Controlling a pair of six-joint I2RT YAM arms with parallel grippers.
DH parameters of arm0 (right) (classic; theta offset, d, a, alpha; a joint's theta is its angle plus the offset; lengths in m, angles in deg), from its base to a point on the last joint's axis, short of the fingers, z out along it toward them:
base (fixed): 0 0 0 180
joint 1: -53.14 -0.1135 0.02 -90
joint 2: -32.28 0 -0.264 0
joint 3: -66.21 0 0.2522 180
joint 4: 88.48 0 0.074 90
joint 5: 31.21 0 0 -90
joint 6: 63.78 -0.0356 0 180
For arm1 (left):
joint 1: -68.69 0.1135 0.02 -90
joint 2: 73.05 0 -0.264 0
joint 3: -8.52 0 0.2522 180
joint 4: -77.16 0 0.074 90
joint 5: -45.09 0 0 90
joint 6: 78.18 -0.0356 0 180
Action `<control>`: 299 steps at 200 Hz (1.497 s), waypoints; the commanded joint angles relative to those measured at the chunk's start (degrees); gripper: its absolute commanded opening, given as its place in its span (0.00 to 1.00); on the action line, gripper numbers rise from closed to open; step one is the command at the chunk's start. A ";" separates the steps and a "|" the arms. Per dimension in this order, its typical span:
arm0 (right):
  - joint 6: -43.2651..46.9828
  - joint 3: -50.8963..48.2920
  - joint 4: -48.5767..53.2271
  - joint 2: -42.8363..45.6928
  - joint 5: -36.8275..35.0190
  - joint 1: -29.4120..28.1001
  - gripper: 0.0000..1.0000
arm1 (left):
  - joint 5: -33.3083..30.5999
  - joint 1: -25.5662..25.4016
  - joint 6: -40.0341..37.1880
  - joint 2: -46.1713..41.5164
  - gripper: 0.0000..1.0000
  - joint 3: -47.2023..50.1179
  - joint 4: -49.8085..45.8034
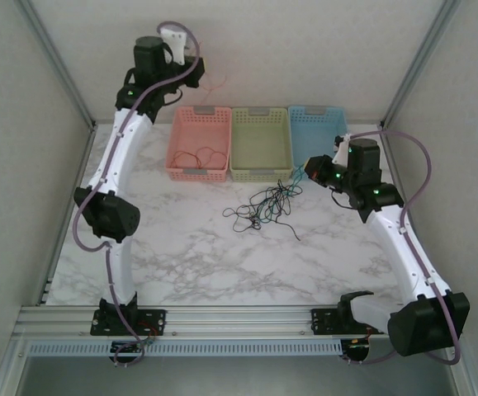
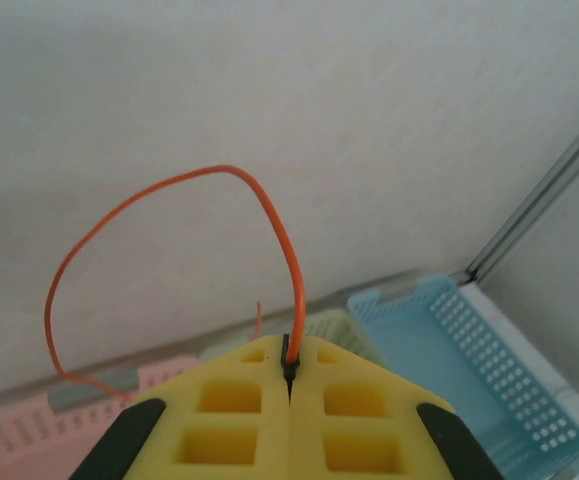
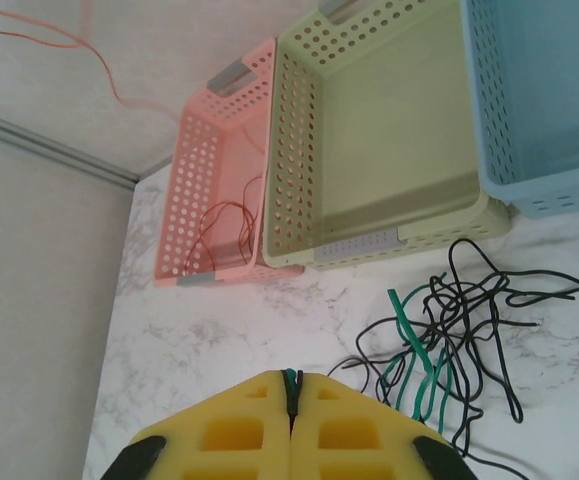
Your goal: Untangle the cables
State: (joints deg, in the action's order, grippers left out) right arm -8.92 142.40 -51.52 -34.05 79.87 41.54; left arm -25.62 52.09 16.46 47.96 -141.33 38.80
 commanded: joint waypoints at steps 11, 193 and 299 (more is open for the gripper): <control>1.74 -0.56 1.56 2.08 0.40 0.17 0.00 | -2.74 0.52 -0.17 -3.91 0.00 16.05 8.84; -0.86 13.96 -6.63 -14.22 0.51 -5.05 0.00 | -6.36 -0.63 10.48 -35.06 0.82 52.98 14.02; -1.22 50.39 -2.58 -53.82 -6.51 -7.75 0.00 | 0.04 -1.35 17.46 -72.01 0.85 73.43 -7.77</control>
State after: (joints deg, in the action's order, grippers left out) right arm -9.77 184.54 -57.05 -80.51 76.94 34.18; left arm -28.73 51.43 32.74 -17.69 -70.27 39.84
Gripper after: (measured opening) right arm 0.054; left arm 0.835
